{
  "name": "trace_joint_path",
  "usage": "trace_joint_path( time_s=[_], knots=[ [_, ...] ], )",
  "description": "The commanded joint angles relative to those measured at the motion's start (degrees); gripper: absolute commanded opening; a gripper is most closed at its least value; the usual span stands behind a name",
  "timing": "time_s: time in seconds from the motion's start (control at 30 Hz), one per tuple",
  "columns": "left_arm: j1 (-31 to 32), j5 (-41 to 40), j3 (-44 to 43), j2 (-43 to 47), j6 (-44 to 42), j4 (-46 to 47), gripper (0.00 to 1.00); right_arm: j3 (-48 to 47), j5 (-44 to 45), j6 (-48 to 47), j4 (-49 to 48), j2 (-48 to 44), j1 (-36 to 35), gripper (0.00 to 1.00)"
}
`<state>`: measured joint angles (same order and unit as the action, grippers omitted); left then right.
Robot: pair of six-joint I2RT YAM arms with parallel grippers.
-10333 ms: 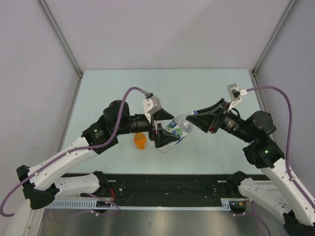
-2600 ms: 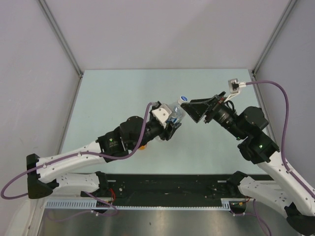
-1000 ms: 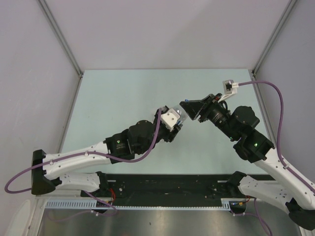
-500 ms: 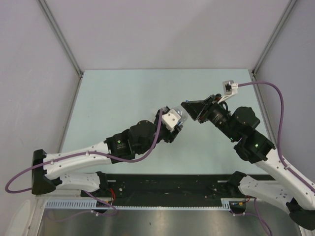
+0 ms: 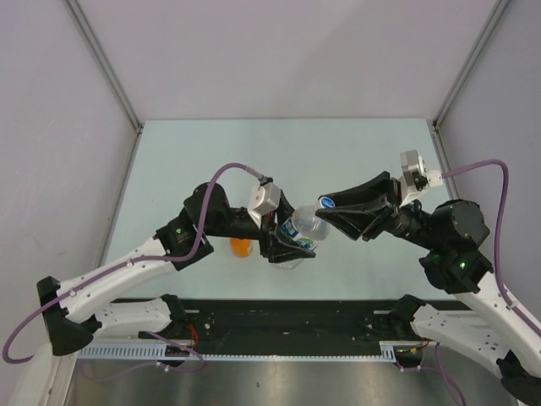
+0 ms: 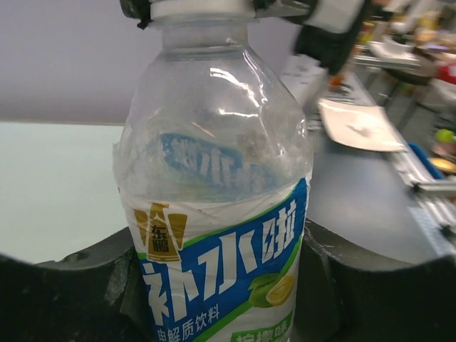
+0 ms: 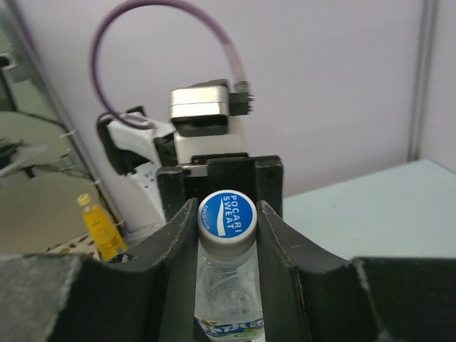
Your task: Unscrew the bottle caps
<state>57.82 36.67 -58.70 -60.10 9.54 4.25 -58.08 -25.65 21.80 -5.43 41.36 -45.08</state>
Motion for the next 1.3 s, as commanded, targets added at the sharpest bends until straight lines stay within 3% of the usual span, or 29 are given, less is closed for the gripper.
trace_joint_path(
  time_s=[0.0,0.13,0.43,0.6,0.63,0.73,0.8,1.03,1.17,1.27],
  knots=[
    [-0.1,24.9,-5.1,-3.8,9.0,5.9,0.0,0.1,-21.5,-1.3,-5.7,2.1,-0.1,0.0],
    [-0.1,32.0,-4.9,-5.8,14.8,13.0,0.0,0.2,-28.0,-0.7,-7.2,1.9,-0.5,0.0],
    [-0.1,36.8,-3.7,-10.6,29.9,34.2,0.0,0.1,-42.5,-0.4,-9.2,2.4,-0.4,0.0],
    [0.1,38.8,-2.1,-15.4,46.8,56.1,0.0,-0.1,-47.5,0.0,-10.5,3.0,-0.1,0.0],
    [0.1,38.8,-1.8,-16.5,49.9,65.4,0.0,0.0,-48.3,1.6,-12.1,3.7,-0.2,0.0],
    [0.0,38.8,-1.5,-21.3,69.0,85.3,0.0,0.0,-50.4,2.5,-13.3,4.5,-0.8,0.0],
    [0.1,39.3,-3.5,-25.5,76.4,93.8,0.0,-0.1,-51.1,2.5,-13.1,4.9,-0.8,0.0],
    [0.0,40.1,-5.3,-27.0,77.8,94.4,0.0,-0.1,-50.6,0.6,-10.1,4.4,-0.5,0.0],
    [-0.8,40.2,-5.4,-27.2,76.4,92.3,0.0,-0.2,-44.9,-0.9,-5.9,3.6,1.4,0.0],
    [-2.2,39.6,-4.3,-25.5,70.6,85.2,0.0,-0.8,-41.5,-1.1,-2.8,2.6,4.4,0.29]
  ],
)
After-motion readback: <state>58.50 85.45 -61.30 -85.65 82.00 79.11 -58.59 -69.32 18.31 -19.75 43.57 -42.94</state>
